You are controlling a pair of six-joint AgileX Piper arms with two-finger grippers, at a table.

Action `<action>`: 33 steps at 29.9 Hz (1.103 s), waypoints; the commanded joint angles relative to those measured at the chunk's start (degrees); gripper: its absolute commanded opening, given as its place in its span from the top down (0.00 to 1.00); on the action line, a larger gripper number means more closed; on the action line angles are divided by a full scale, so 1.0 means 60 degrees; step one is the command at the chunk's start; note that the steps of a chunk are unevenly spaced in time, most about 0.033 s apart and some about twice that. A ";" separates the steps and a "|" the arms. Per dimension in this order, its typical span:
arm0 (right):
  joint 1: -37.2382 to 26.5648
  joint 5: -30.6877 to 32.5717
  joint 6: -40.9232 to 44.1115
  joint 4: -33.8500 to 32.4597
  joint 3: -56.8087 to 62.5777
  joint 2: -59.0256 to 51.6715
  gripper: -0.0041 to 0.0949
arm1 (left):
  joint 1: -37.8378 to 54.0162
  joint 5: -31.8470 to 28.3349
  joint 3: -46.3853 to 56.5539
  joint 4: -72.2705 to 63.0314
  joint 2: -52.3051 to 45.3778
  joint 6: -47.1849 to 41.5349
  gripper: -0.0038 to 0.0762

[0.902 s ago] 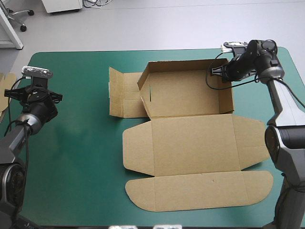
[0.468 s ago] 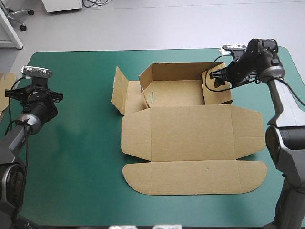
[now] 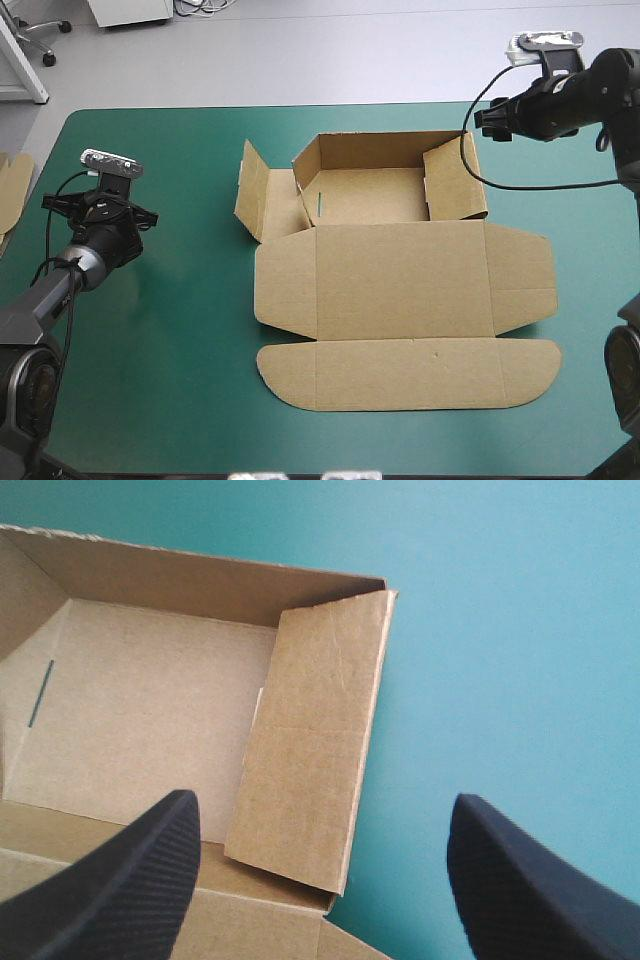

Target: Fold the box

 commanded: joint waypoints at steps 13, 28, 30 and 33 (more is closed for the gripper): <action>-0.0052 -0.0273 0.0051 -0.0341 0.1666 -0.0910 0.31 | -0.0363 -0.1666 -0.0072 -0.0355 -0.1116 0.0047 0.94; -0.0052 -0.0497 0.0015 0.0137 0.1629 0.1015 0.31 | -0.1676 -0.1896 -0.1442 -0.0355 -0.2795 0.0029 0.94; -0.0052 -0.0729 0.0015 0.0155 0.1629 0.1154 0.31 | -0.1694 -0.1829 -0.1658 -0.0355 -0.3046 0.0029 0.94; -0.0052 -0.1050 0.0015 0.0267 0.1629 0.1393 0.31 | -0.1717 -0.1877 -0.1755 -0.0355 -0.3298 0.0029 0.94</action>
